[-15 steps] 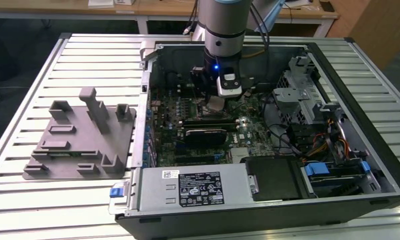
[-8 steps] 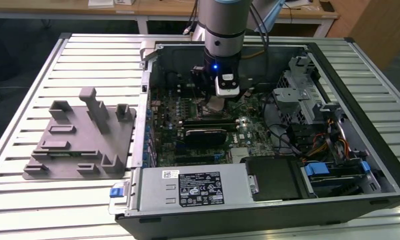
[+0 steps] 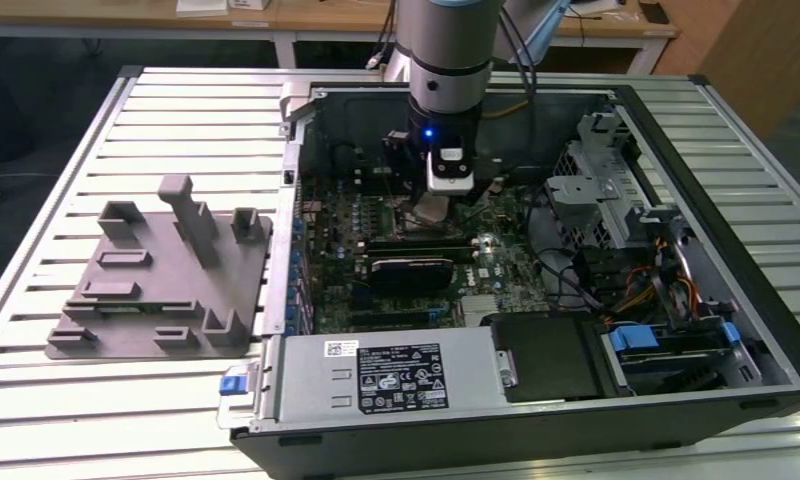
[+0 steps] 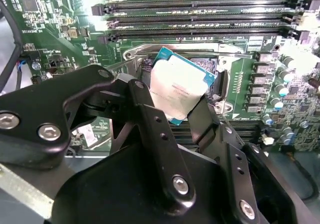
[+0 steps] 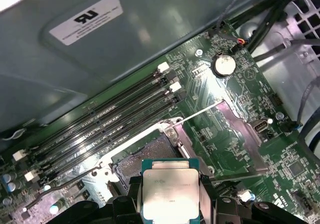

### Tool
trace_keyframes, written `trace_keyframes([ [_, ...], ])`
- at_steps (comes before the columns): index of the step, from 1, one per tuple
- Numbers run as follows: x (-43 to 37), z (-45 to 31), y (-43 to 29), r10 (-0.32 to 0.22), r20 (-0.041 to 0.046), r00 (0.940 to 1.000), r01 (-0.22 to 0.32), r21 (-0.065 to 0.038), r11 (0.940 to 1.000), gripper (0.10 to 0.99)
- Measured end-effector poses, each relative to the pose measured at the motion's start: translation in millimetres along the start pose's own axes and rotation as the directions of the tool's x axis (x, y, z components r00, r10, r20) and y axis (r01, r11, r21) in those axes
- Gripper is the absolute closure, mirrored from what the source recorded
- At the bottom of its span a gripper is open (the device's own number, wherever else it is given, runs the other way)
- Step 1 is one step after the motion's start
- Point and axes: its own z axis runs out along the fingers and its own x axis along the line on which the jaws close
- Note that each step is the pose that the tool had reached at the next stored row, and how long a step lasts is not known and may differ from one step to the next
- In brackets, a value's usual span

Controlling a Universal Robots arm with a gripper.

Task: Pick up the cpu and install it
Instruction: 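Place the cpu into insertion slot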

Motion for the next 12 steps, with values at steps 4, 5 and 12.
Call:
trace_keyframes([
  [4, 0.0, 0.0, 0.0, 0.029, 0.0016, 0.9996, -0.029, 0.001, 0.9996, 0.545],
  [5, 0.0, 0.0, 0.0, 0.036, 0.0019, 0.9993, -0.036, 0.001, 0.9993, 0.545],
  [12, 0.0, 0.0, 0.0, 0.087, 0.0048, 0.9962, -0.087, 0.002, 0.9962, 0.545],
])
